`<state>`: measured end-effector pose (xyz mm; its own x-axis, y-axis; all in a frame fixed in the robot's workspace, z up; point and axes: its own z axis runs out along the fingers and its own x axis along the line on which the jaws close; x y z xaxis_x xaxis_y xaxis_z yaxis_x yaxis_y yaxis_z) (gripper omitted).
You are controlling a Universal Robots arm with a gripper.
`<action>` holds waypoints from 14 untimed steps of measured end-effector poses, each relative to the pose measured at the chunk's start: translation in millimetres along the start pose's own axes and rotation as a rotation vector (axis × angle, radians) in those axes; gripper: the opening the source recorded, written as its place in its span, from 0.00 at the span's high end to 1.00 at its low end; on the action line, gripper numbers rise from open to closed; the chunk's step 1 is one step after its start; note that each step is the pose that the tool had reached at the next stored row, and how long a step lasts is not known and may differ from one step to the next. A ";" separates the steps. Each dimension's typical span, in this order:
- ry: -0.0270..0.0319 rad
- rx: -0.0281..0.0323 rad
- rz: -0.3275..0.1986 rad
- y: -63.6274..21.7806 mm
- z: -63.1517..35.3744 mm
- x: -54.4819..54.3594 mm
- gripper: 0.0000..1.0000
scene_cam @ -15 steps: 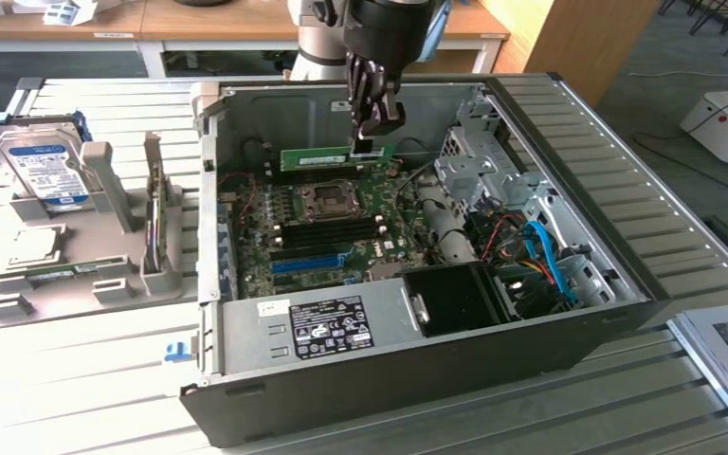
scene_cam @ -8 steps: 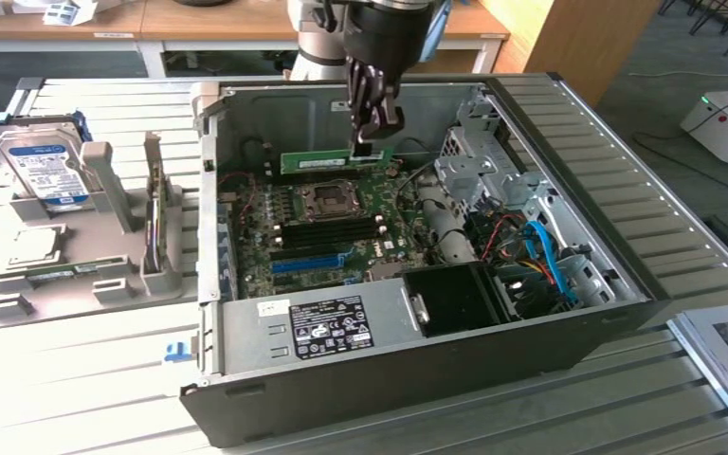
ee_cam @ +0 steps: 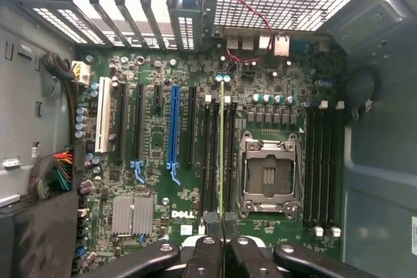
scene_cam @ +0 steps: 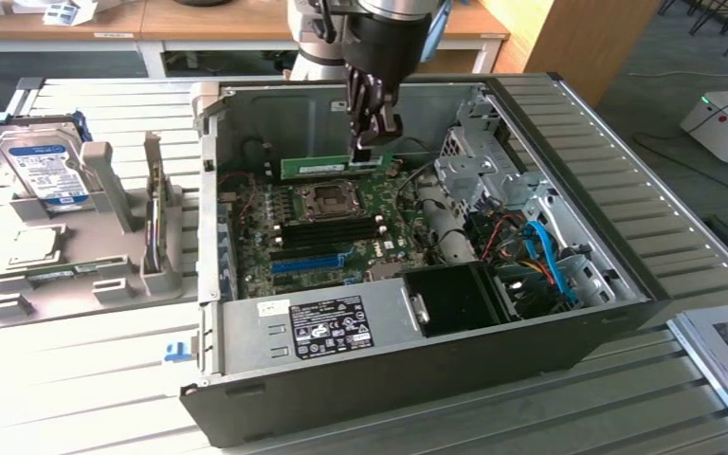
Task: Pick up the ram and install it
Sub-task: 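Insert the ram into the slot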
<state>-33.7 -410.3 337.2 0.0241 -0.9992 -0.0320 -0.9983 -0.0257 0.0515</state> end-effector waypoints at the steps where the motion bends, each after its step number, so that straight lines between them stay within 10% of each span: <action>1: -0.0001 0.0000 0.000 -0.1 1.2 0.0 0.89; 14: 0.0000 0.0000 0.000 -0.7 14.8 0.5 0.89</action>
<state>-33.8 -410.3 322.4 0.0241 -0.9992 -0.0320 -0.9983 -0.0257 0.0515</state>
